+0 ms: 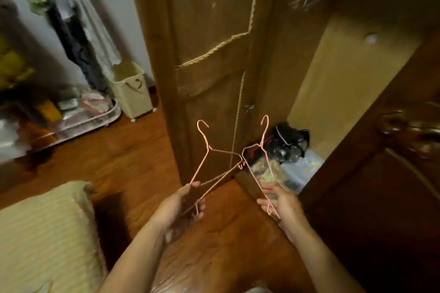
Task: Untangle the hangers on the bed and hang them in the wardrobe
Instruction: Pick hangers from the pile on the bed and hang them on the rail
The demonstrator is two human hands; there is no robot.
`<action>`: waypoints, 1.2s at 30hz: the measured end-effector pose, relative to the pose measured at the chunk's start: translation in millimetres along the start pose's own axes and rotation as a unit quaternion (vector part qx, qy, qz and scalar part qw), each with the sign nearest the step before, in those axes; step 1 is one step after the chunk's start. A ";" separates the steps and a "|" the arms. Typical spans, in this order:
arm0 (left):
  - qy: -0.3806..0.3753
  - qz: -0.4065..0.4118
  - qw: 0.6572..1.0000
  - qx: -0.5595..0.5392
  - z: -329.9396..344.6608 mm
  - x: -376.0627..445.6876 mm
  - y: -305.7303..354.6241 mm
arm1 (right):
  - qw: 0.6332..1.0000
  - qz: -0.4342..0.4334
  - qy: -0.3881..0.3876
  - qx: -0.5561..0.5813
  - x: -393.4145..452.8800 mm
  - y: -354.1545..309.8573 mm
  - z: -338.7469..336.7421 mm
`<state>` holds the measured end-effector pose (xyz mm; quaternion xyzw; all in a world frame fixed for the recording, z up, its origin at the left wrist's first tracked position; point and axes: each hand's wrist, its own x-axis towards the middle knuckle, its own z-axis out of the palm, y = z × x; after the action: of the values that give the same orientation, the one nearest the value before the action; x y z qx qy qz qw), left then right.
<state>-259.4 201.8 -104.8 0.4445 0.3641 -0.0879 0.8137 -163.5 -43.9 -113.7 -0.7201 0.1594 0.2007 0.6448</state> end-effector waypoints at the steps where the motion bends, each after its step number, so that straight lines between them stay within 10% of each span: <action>1: -0.012 -0.008 1.000 0.001 23.1 11.8 4.9 | 1.000 -0.015 0.012 0.008 8.4 -12.8 -15.7; 14: -0.146 0.133 0.965 0.173 303.7 91.9 151.5 | 0.963 -0.188 0.183 0.059 90.2 -215.5 -119.3; 36: -0.298 0.362 0.822 0.324 553.1 198.4 422.7 | 0.889 -0.271 0.363 0.058 257.3 -430.4 -99.3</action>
<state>365.2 51.2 228.7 0.7347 -0.1322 -0.0283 0.6648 278.5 -84.2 139.9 -0.7195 0.1922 -0.2673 0.6114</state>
